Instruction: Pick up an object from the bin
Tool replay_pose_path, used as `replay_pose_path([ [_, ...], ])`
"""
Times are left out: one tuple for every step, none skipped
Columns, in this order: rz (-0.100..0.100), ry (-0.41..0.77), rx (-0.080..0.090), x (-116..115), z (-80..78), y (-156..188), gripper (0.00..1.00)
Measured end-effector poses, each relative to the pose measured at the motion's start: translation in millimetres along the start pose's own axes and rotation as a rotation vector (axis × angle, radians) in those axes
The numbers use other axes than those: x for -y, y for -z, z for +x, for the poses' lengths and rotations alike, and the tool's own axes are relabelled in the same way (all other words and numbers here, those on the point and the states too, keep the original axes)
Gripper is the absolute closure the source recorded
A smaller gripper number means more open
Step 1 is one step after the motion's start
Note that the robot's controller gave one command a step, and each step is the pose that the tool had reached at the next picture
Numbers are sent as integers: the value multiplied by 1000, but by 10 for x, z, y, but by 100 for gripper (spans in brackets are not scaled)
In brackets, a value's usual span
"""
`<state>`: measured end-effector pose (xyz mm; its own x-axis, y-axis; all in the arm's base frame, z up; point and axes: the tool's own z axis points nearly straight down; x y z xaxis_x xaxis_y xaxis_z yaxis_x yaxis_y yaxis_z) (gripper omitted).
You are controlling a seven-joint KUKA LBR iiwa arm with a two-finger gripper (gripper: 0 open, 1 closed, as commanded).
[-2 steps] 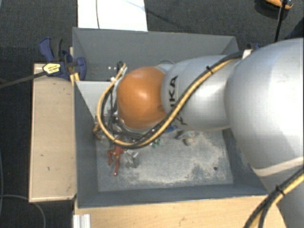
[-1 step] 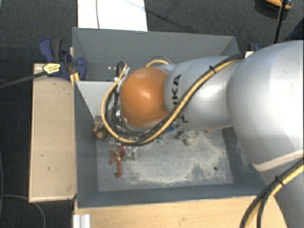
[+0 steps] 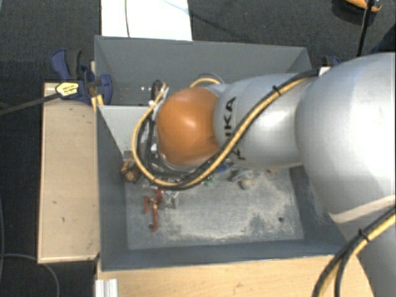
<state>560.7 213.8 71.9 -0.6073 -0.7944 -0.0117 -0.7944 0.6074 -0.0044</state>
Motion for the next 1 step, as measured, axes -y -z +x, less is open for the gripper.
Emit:
replay_pose_path([
  [0,-2,1,-2,1,14,100],
])
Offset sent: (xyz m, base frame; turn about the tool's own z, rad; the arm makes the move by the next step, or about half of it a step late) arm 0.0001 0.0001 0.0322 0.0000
